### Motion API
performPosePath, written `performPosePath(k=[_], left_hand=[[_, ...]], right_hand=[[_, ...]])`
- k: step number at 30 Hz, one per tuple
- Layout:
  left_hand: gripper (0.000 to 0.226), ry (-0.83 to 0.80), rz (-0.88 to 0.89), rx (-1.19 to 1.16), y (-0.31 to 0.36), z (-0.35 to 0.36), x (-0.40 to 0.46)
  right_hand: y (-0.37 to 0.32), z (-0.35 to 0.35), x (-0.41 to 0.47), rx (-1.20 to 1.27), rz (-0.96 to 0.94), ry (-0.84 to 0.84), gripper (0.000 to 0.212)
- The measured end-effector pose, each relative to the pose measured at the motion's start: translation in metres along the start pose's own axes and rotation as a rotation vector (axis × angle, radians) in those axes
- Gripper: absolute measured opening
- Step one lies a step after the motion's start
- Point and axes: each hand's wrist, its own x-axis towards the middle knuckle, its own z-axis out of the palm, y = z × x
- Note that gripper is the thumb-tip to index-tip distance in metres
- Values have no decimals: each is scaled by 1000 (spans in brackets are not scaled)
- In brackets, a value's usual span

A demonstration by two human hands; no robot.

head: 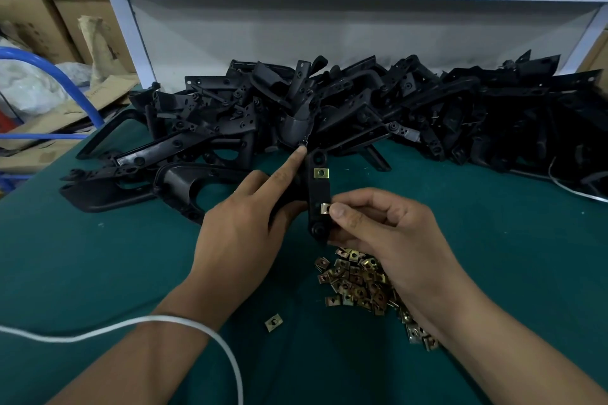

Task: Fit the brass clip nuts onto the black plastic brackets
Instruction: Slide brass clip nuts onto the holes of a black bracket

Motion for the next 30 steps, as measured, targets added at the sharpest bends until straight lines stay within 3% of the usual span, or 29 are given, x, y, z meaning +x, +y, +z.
performPosePath(k=[20, 30], left_hand=[[65, -13, 26, -38, -5, 0, -1], [67, 81, 39, 39, 7, 2, -3]], right_hand=[[-3, -1, 0, -34, -13, -3, 12], [-4, 2, -5, -105, -26, 34, 6]])
